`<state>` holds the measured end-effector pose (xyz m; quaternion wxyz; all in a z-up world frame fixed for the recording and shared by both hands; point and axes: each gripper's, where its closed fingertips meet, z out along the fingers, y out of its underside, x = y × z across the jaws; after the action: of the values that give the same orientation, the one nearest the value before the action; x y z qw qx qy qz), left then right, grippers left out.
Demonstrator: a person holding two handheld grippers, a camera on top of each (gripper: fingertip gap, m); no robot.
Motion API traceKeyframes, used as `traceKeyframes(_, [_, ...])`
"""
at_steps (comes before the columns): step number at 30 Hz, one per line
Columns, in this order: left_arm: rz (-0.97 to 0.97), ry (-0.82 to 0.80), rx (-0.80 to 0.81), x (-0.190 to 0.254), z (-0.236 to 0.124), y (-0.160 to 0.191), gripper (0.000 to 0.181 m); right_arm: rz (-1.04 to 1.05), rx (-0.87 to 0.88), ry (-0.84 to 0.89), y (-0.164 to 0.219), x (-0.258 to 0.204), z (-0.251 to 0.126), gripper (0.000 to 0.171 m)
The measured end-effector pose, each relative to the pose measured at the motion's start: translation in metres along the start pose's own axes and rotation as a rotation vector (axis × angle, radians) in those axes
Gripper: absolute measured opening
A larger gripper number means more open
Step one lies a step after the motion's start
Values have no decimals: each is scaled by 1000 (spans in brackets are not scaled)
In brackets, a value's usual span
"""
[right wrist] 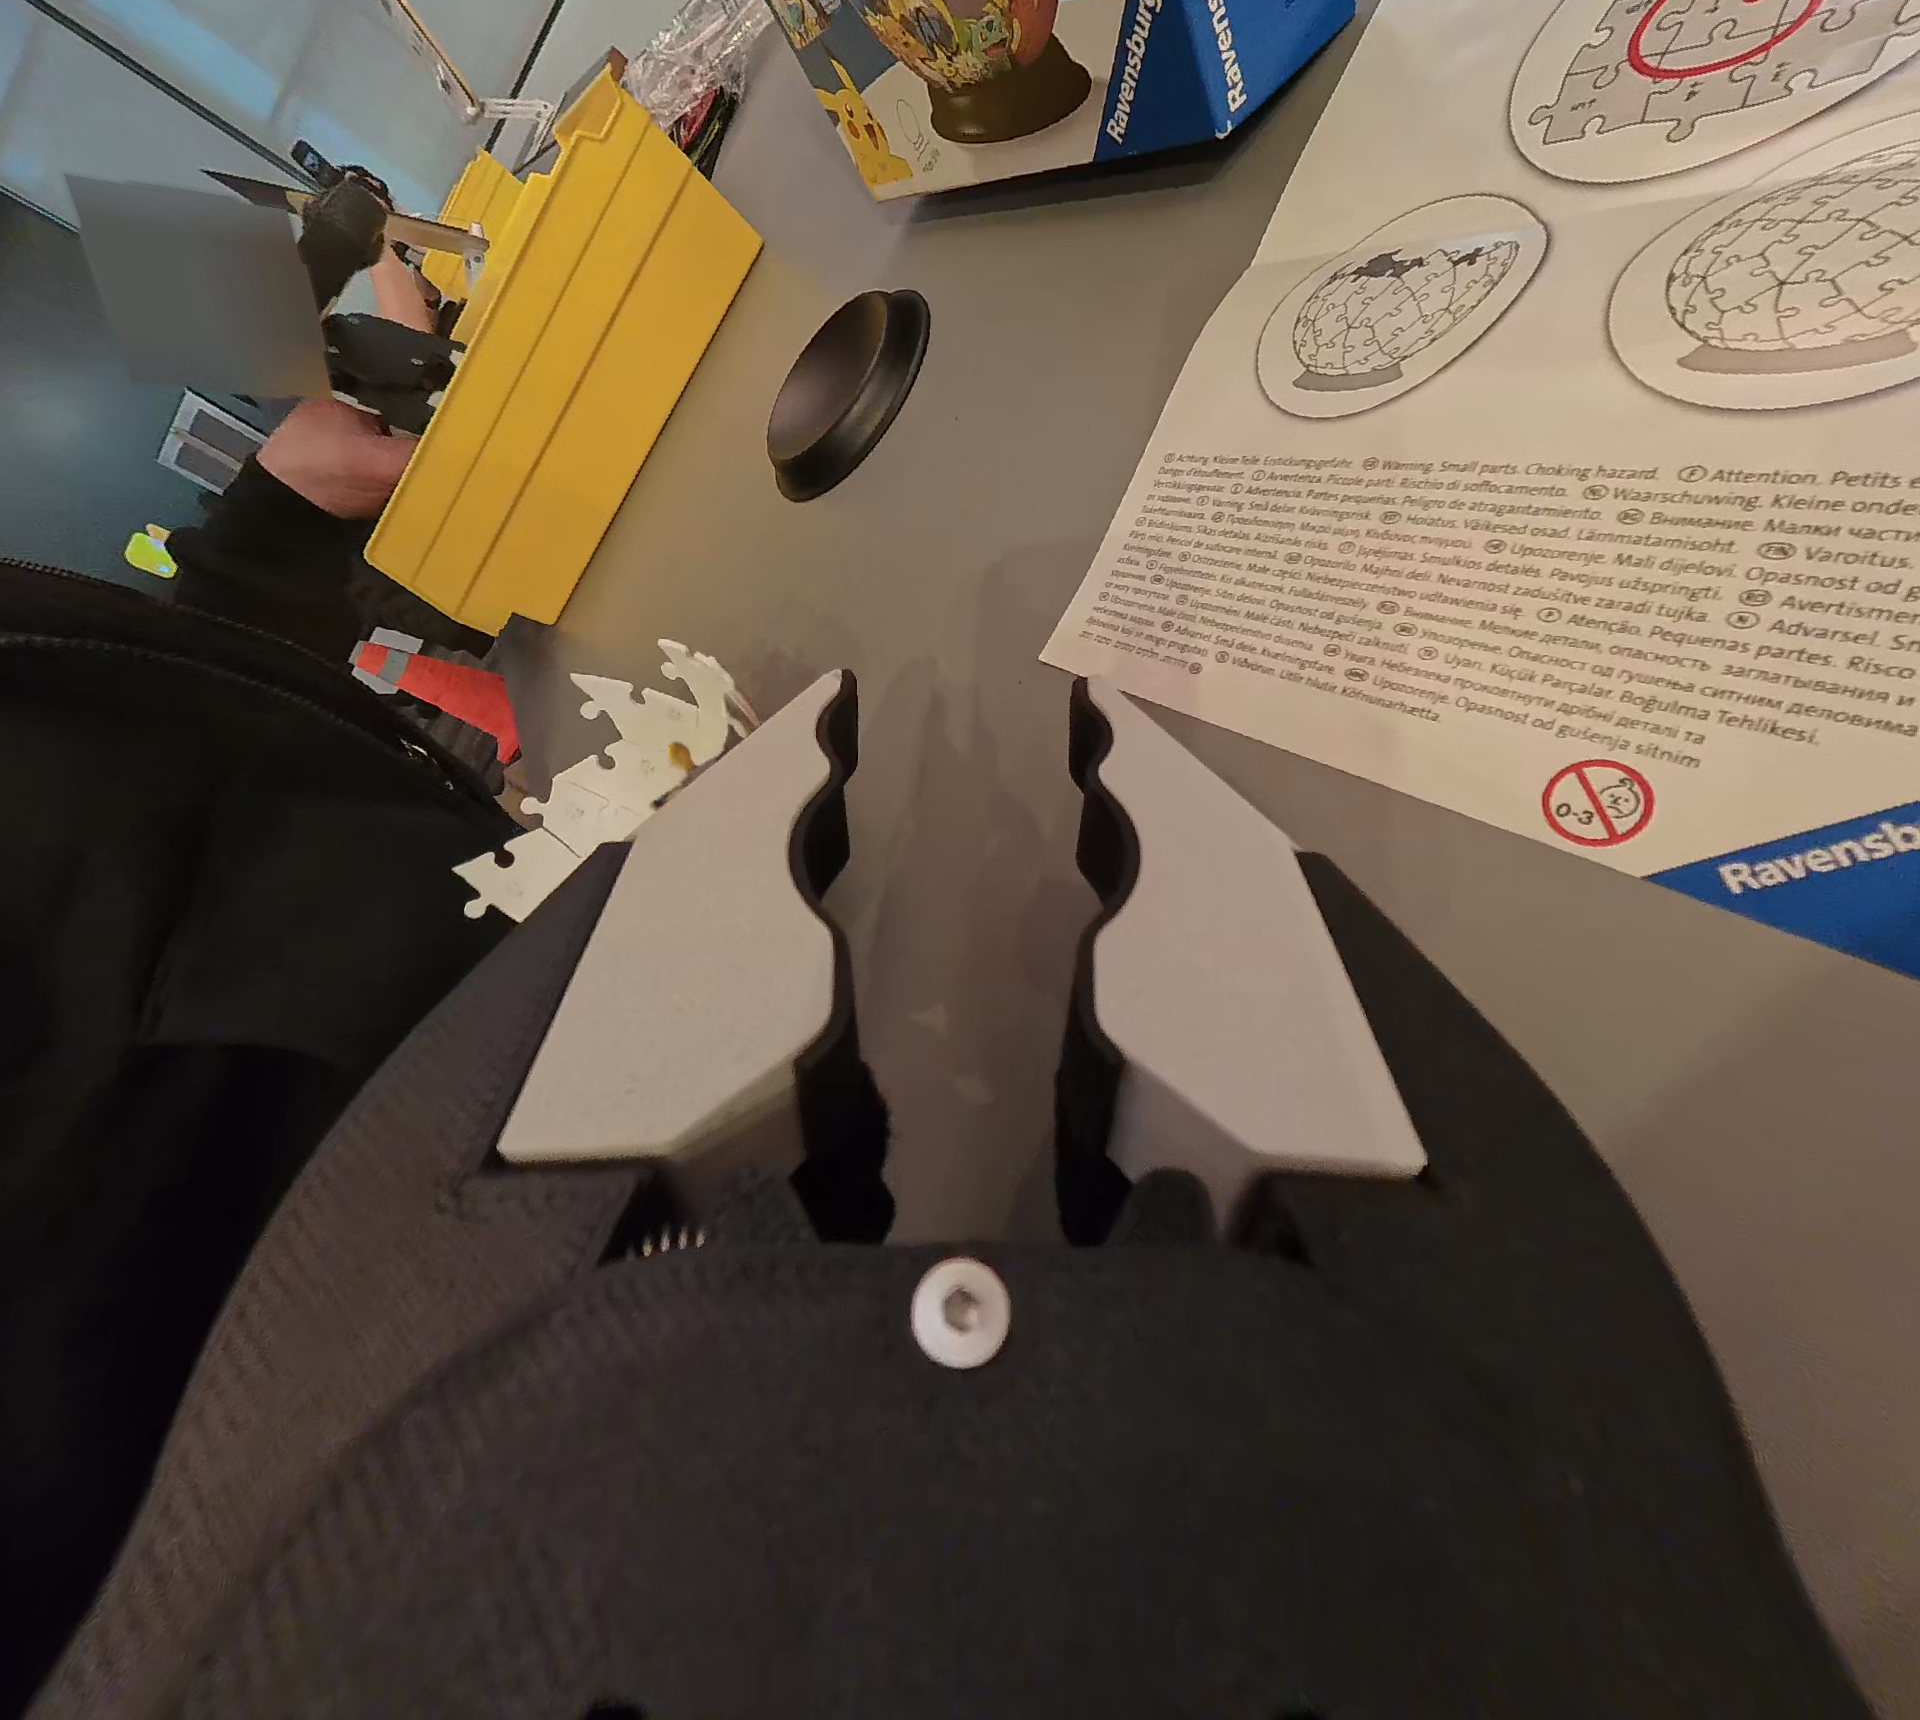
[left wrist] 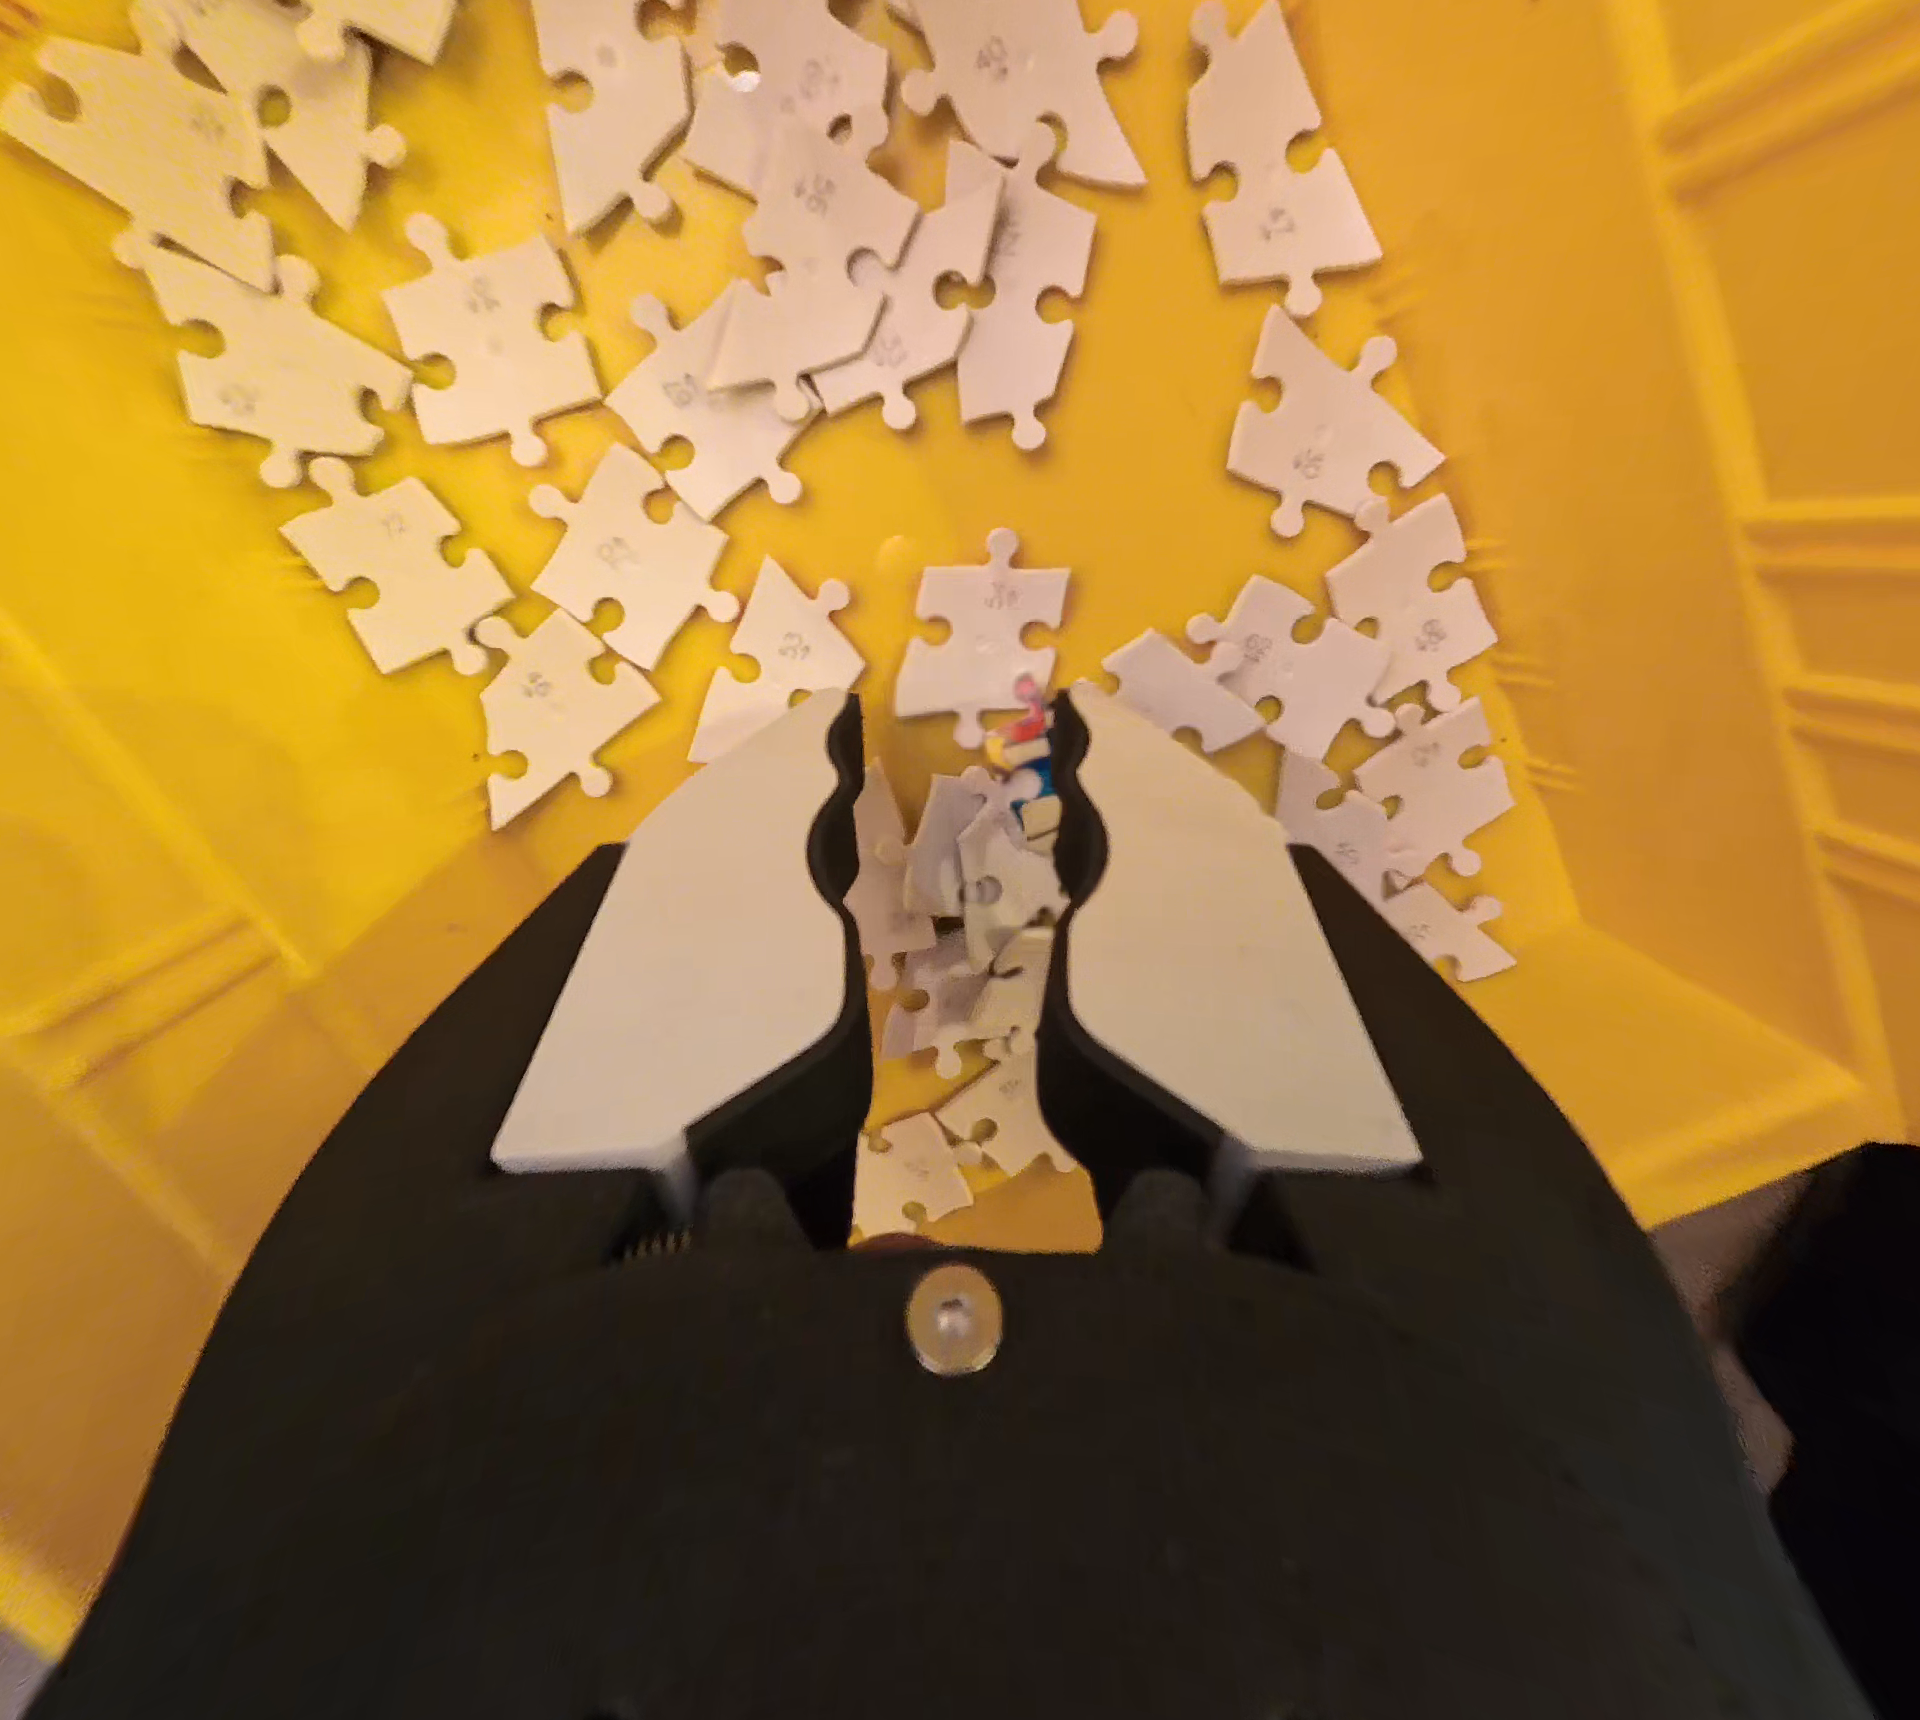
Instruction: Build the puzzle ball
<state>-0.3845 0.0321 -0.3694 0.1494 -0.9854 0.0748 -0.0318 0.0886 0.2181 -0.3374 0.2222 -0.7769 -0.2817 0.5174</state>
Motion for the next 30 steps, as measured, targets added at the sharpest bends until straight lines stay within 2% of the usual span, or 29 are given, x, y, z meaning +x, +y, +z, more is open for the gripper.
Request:
traceKeyframes(2, [1,18,17,2,-2,-1,27,0,-1,-2,0,0,0,40])
traceKeyframes(5, [13,78,13,12,1,2,3,-1,-2,-7,0,-1,0,40])
traceKeyframes(7, [18,57,1,11,0,5,0,-2,-2,-10,0,-1,0,40])
traceKeyframes(12, [18,30,19,9,-5,8,0,-2,0,-16,0,-2,0,40])
traceKeyframes(15, [5,-8,82,3,-15,0,0,-3,-1,-19,0,-3,-1,40])
traceKeyframes(17, [17,60,65,14,-17,2,0,-3,-1,-19,0,-3,0,40])
traceKeyframes(19, [25,57,-42,16,-10,17,36,-4,-1,-20,0,-3,0,40])
traceKeyframes(22, [31,53,-71,21,-3,21,49,-3,-2,-20,0,-3,0,40])
traceKeyframes(23, [26,47,-75,20,-2,21,47,-2,-2,-19,0,-2,0,40])
traceKeyframes(26, [45,-3,-52,15,0,18,27,-3,-2,-17,0,-2,0,40])
traceKeyframes(30, [14,23,1,17,0,13,24,-1,-2,-14,0,-2,0,40])
